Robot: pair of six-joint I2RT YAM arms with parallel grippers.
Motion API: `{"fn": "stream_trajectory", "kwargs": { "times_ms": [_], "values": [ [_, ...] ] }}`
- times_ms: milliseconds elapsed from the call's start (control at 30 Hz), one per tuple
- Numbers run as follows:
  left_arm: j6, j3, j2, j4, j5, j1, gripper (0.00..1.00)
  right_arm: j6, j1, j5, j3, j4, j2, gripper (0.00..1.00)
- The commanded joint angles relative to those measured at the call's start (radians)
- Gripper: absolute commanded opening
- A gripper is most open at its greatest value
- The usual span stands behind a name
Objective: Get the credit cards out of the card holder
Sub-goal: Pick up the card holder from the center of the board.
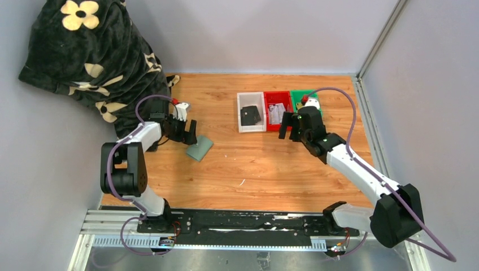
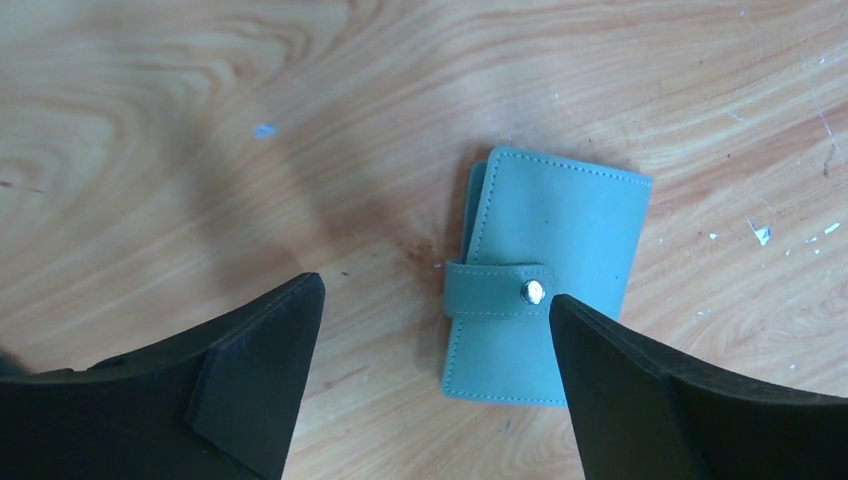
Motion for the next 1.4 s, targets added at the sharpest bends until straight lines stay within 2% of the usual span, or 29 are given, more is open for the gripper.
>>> {"fn": "stream_trajectory", "kwargs": {
  "times_ms": [0, 133, 300, 433, 600, 667, 767, 933, 1133, 1367],
  "values": [
    [-0.025, 0.011, 0.047, -0.080, 0.052, -0.010, 0.91, -0.062, 0.095, 0.105, 0.064, -0.082, 0.010, 0.97],
    [-0.031, -0.028, 0.064, -0.079, 0.077, -0.017, 0.81, -0.079, 0.144, 0.115, 0.104, -0.090, 0.018, 0.96],
    [-0.034, -0.047, 0.085, -0.065, 0.053, -0.018, 0.69, -0.094, 0.178, 0.087, 0.159, -0.098, 0.036, 0.95],
    [-0.043, -0.038, 0.111, -0.071, 0.033, -0.018, 0.57, -0.109, 0.199, 0.064, 0.203, -0.128, 0.048, 0.95],
    [-0.047, -0.046, 0.113, -0.047, -0.012, -0.018, 0.31, -0.125, 0.208, -0.020, 0.230, -0.136, 0.078, 0.95],
    [-0.046, -0.054, 0.106, -0.040, -0.021, -0.051, 0.15, -0.129, 0.209, -0.071, 0.250, -0.146, 0.100, 0.95],
    [-0.028, -0.061, 0.083, -0.043, -0.046, -0.072, 0.02, -0.135, 0.210, -0.146, 0.281, -0.156, 0.126, 0.95],
    [0.031, -0.062, 0.001, -0.069, -0.081, -0.102, 0.00, -0.144, 0.212, -0.291, 0.311, -0.158, 0.162, 0.95],
    [0.106, -0.069, -0.149, -0.105, -0.004, -0.107, 0.00, -0.156, 0.213, -0.446, 0.325, -0.156, 0.203, 0.95],
    [0.213, -0.099, -0.279, -0.169, 0.086, -0.148, 0.00, -0.156, 0.234, -0.555, 0.323, -0.134, 0.232, 0.95]
  ]
}}
